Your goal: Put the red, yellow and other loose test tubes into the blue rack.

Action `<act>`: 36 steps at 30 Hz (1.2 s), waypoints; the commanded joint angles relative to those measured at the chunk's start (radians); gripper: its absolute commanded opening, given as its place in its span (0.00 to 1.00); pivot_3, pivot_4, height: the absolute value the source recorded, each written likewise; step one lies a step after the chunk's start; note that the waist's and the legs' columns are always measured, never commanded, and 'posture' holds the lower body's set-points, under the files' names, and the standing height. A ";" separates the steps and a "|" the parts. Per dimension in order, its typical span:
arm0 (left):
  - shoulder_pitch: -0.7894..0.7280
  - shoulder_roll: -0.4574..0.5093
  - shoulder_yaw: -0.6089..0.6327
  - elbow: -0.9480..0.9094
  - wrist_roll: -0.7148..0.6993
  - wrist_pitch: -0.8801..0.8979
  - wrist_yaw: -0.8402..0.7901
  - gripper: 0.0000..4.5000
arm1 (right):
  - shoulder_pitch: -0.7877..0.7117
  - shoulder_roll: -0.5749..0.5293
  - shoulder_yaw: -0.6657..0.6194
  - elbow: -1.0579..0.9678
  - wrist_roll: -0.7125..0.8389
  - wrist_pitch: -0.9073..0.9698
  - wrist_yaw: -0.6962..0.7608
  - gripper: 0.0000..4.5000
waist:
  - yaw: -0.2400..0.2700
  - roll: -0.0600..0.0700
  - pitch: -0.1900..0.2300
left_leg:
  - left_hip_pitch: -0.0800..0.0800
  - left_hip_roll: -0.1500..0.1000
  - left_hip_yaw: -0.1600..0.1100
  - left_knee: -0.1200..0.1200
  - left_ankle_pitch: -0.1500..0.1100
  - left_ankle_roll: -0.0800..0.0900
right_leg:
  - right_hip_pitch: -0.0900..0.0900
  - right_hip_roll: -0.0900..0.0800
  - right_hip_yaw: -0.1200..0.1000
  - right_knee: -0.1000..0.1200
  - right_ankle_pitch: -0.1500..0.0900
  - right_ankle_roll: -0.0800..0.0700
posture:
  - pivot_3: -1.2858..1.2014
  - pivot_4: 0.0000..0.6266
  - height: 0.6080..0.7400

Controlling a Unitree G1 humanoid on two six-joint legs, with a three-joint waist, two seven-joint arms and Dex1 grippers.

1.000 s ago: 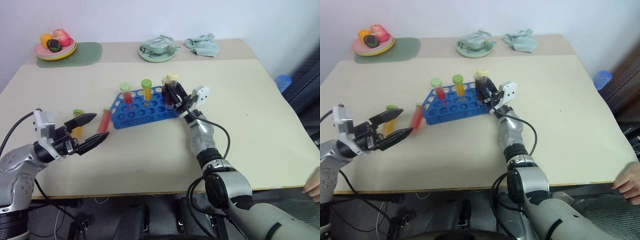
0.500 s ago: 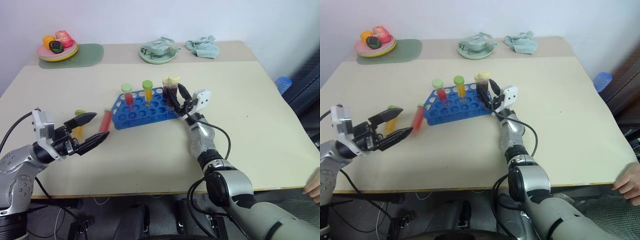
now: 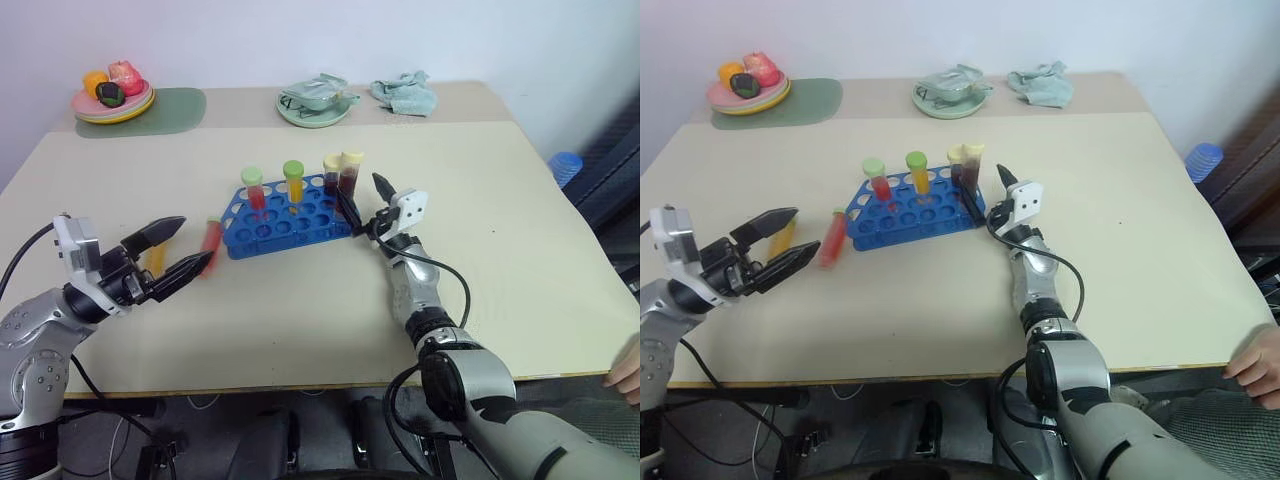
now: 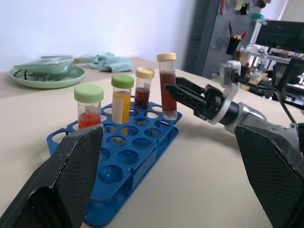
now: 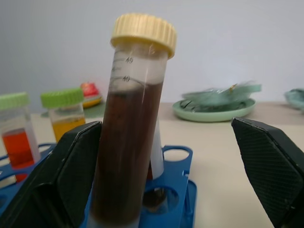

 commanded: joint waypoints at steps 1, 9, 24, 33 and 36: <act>-0.004 -0.009 0.009 -0.006 -0.004 -0.012 0.000 1.00 | 0.055 -0.041 0.040 -0.251 0.044 0.232 0.037 0.99 | 0.001 0.000 0.000 | 0.000 0.000 0.000 0.000 0.000 0.000 | 0.000 0.000 0.000 0.000 0.000 0.000 | 0.52 0.24 1.00; -0.010 -0.036 -0.015 -0.003 0.003 -0.013 0.000 1.00 | 0.098 -0.123 0.094 -0.627 0.139 0.709 0.046 0.99 | 0.000 0.000 0.000 | 0.000 0.000 0.000 0.000 -0.003 0.005 | 0.000 0.000 0.000 -0.001 0.000 0.000 | 0.52 0.24 1.00; 0.034 -0.061 -0.016 -0.050 -0.010 -0.010 0.026 1.00 | -0.034 -0.227 0.095 -0.615 0.201 1.071 0.120 0.99 | 0.003 0.000 0.000 | -0.001 0.000 0.000 -0.001 -0.004 0.007 | -0.001 -0.001 0.000 -0.002 0.000 0.000 | 0.52 0.24 1.00; 0.060 -0.068 -0.015 -0.073 -0.015 -0.010 0.036 1.00 | -0.036 -0.284 0.104 -0.585 0.213 1.087 0.272 0.99 | 0.002 0.000 0.000 | -0.002 0.000 0.000 -0.001 -0.004 0.008 | -0.001 -0.001 0.000 -0.003 0.000 0.000 | 0.52 0.24 1.00; 0.062 -0.067 -0.015 -0.074 -0.018 -0.007 0.034 1.00 | -0.045 -0.295 0.109 -0.555 0.209 1.071 0.333 0.99 | 0.002 0.000 0.000 | -0.002 0.000 0.000 -0.001 -0.004 0.008 | -0.001 -0.001 0.000 -0.003 0.000 0.000 | 0.52 0.24 1.00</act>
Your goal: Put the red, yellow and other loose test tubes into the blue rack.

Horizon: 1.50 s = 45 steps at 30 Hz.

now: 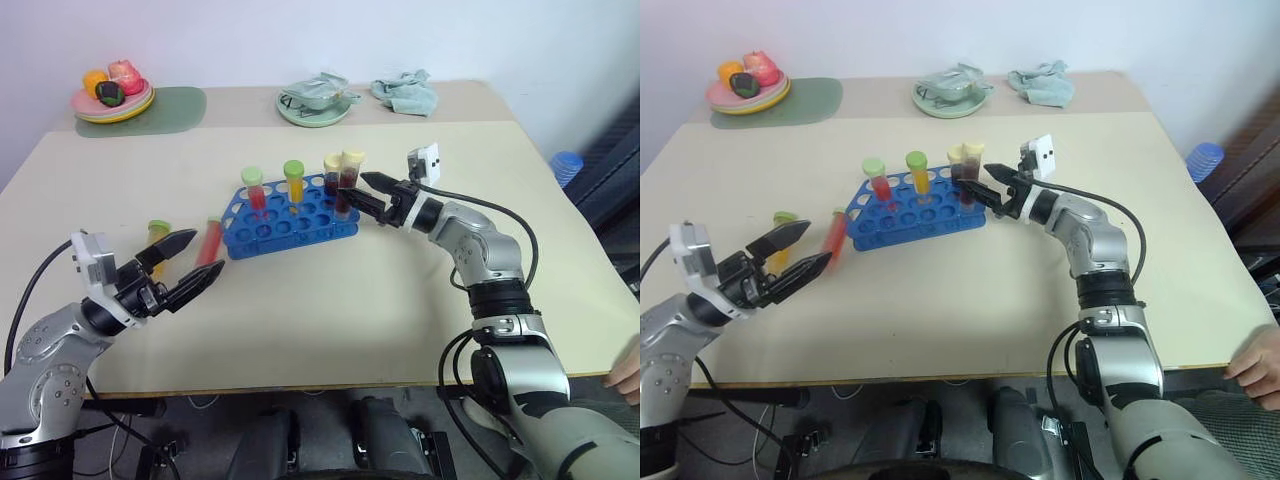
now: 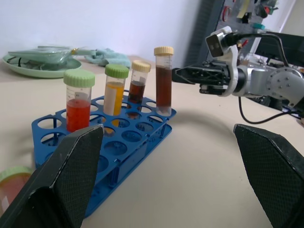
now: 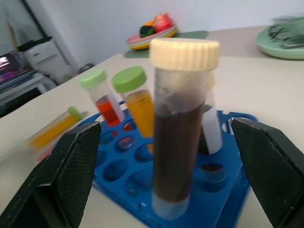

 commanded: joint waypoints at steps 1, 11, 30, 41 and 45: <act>0.003 0.006 0.014 -0.032 -0.017 -0.004 -0.005 1.00 | -0.046 -0.019 0.005 0.034 0.011 -0.029 0.079 0.99 | 0.000 0.000 0.000 | 0.000 0.000 0.000 0.000 0.000 0.000 | 0.000 0.000 0.000 0.000 0.000 0.000 | 0.52 0.24 1.00; 0.019 0.014 0.026 -0.044 -0.027 0.002 -0.009 1.00 | -0.206 -0.033 0.014 0.380 -0.079 -0.190 0.189 0.99 | 0.000 0.000 0.000 | 0.000 0.000 0.000 0.000 0.000 0.000 | 0.000 0.000 0.000 -0.001 0.000 0.000 | 0.52 0.24 1.00; 0.079 0.016 0.052 -0.095 -0.049 0.000 0.021 1.00 | -0.265 -0.016 -0.005 0.466 -0.085 -0.216 0.396 0.99 | 0.000 0.001 0.001 | 0.000 0.000 0.000 -0.001 0.000 0.000 | 0.000 0.000 0.000 -0.002 0.000 0.000 | 0.52 0.24 1.00; 0.055 0.015 0.040 -0.079 -0.043 0.000 0.014 1.00 | -0.244 -0.019 -0.007 0.435 -0.090 -0.212 0.382 0.99 | 0.000 0.001 0.001 | 0.000 0.000 0.000 -0.002 0.000 0.000 | 0.000 0.000 0.000 -0.002 0.000 0.000 | 0.52 0.24 1.00; 0.053 0.014 0.037 -0.078 -0.041 0.000 0.014 1.00 | -0.233 -0.019 -0.010 0.430 -0.098 -0.238 0.340 0.99 | -0.001 0.001 0.001 | 0.000 0.000 0.000 -0.002 0.000 0.000 | 0.000 0.000 0.000 -0.002 0.000 0.000 | 0.52 0.24 1.00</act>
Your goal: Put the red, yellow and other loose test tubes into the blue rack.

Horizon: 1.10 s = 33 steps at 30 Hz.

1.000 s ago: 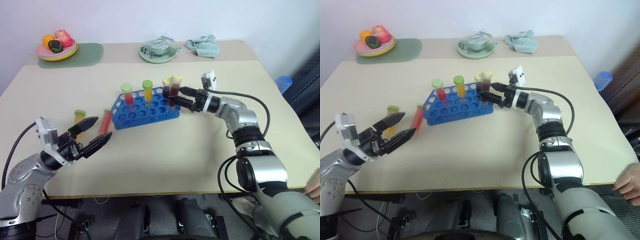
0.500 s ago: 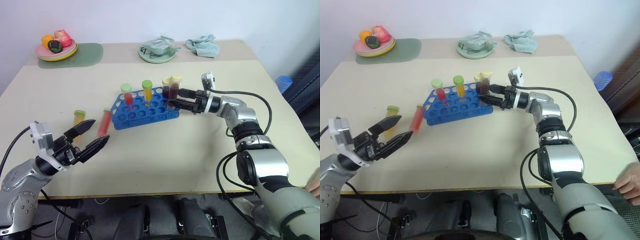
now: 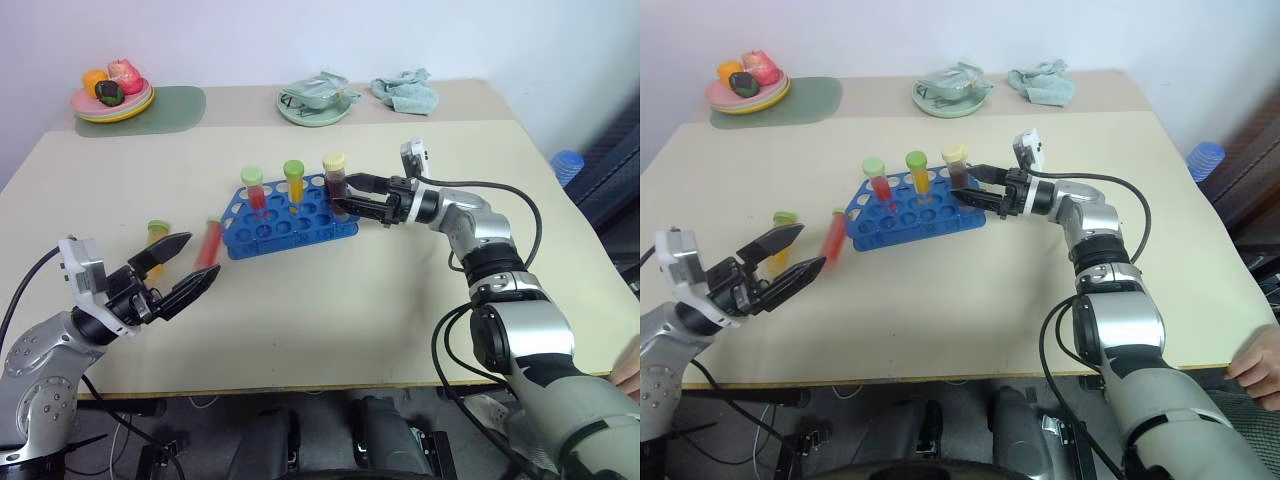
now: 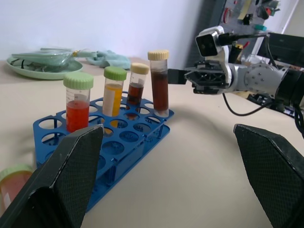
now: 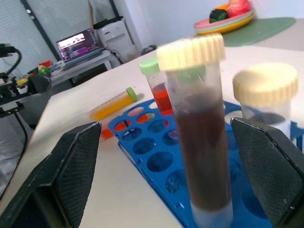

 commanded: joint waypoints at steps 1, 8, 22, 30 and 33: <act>-0.007 0.007 0.002 -0.010 -0.004 -0.003 -0.004 1.00 | 0.002 -0.002 -0.015 -0.045 -0.005 -0.041 -0.045 0.99 | 0.000 0.000 0.000 | 0.000 0.000 0.000 0.000 0.000 0.000 | 0.000 0.000 0.000 0.000 0.000 0.000 | 0.52 0.24 1.00; -0.015 0.009 -0.001 -0.002 -0.003 -0.002 -0.009 1.00 | 0.034 0.023 -0.009 -0.120 -0.004 -0.027 -0.157 0.99 | 0.000 0.000 0.000 | 0.000 0.000 0.000 0.000 0.000 0.000 | 0.000 0.000 0.000 0.000 0.000 0.000 | 0.52 0.24 1.00; -0.049 0.009 -0.022 0.050 0.012 -0.016 -0.037 1.00 | 0.063 0.090 0.025 -0.228 -0.037 0.032 -0.332 0.81 | -0.001 0.000 0.000 | 0.000 0.000 0.000 0.000 0.000 0.000 | 0.000 0.000 0.000 0.000 0.000 0.000 | 0.52 0.24 1.00; -0.036 -0.003 -0.017 0.082 0.029 -0.045 -0.075 1.00 | 0.069 0.096 0.029 -0.221 -0.057 0.010 -0.390 0.49 | 0.000 0.000 0.000 | 0.000 0.000 0.000 0.000 0.000 0.000 | 0.000 0.000 0.000 0.000 0.000 0.000 | 0.52 0.24 1.00; -0.034 -0.006 -0.017 0.086 0.032 -0.051 -0.078 1.00 | 0.073 0.095 0.024 -0.229 -0.053 0.008 -0.399 0.49 | 0.000 0.000 0.000 | 0.000 0.000 0.000 0.000 0.000 0.000 | 0.000 0.000 0.000 0.000 0.000 0.000 | 0.52 0.24 1.00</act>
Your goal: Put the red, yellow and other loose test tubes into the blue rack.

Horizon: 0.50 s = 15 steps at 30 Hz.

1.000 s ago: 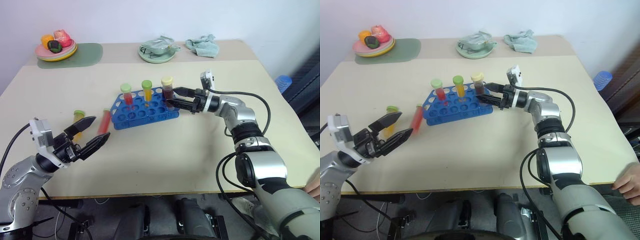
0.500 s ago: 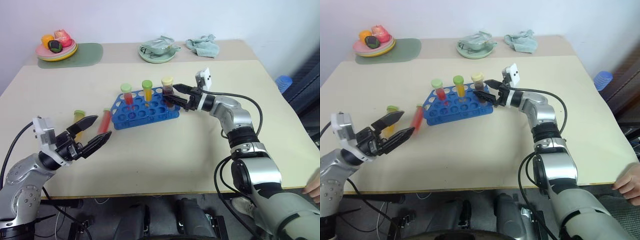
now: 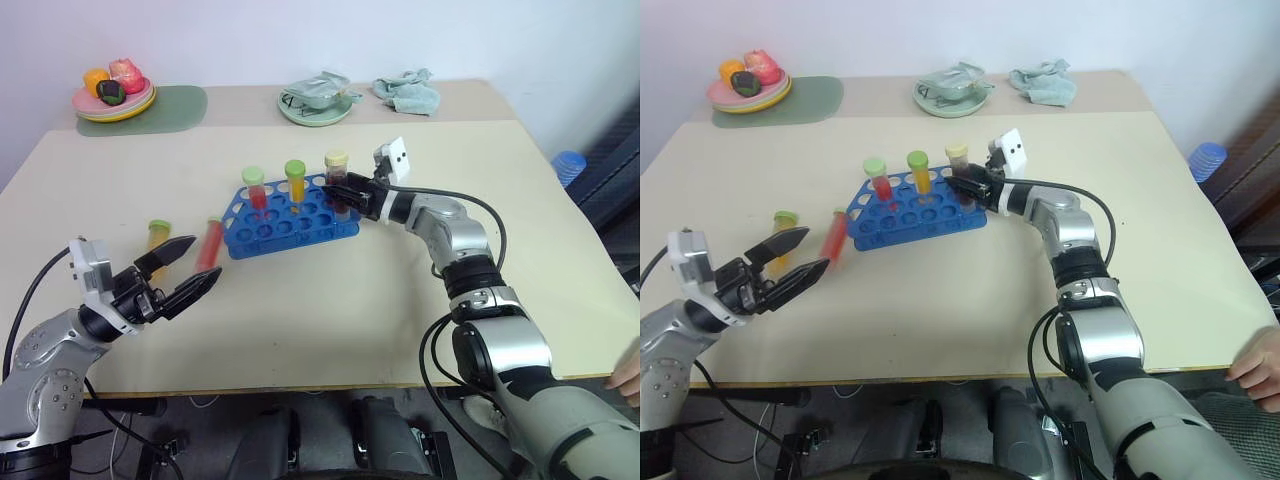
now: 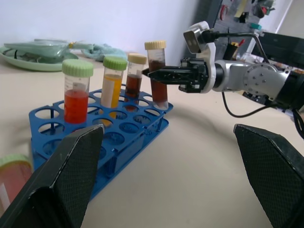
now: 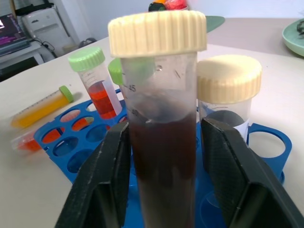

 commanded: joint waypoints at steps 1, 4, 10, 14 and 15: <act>0.003 -0.002 0.014 -0.005 -0.001 -0.022 -0.014 1.00 | 0.003 -0.003 -0.014 -0.041 0.011 -0.016 -0.013 0.49 | 0.000 0.000 0.000 | 0.000 0.000 0.000 0.000 0.000 0.000 | 0.000 0.000 0.000 0.000 0.000 0.000 | 0.52 0.24 1.00; 0.002 -0.004 0.014 -0.002 0.001 -0.024 -0.017 1.00 | 0.015 -0.008 -0.023 -0.060 0.016 -0.026 -0.026 0.49 | 0.000 0.000 0.000 | 0.000 0.000 0.000 0.000 0.000 0.000 | 0.000 0.000 0.000 0.000 0.000 0.000 | 0.52 0.24 1.00; -0.005 -0.006 0.010 0.005 0.003 -0.026 -0.021 1.00 | 0.068 -0.009 -0.035 -0.120 0.021 -0.049 -0.053 0.37 | 0.000 0.000 0.000 | 0.000 0.000 0.000 0.000 0.000 0.000 | 0.000 0.000 0.000 0.000 0.000 0.000 | 0.52 0.24 1.00; -0.019 -0.005 0.003 0.014 0.005 -0.024 -0.023 1.00 | 0.097 -0.005 -0.032 -0.168 0.030 -0.031 -0.065 0.21 | 0.002 0.000 0.000 | 0.000 0.000 0.000 0.000 0.000 0.000 | 0.000 0.000 0.000 0.000 0.000 0.000 | 0.52 0.24 1.00; -0.022 -0.004 0.001 0.016 0.006 -0.023 -0.023 1.00 | 0.103 -0.005 -0.029 -0.179 0.030 -0.031 -0.068 0.21 | 0.002 0.000 0.000 | 0.000 0.000 0.000 0.000 0.000 0.000 | 0.000 0.000 0.000 0.000 0.000 0.000 | 0.52 0.24 1.00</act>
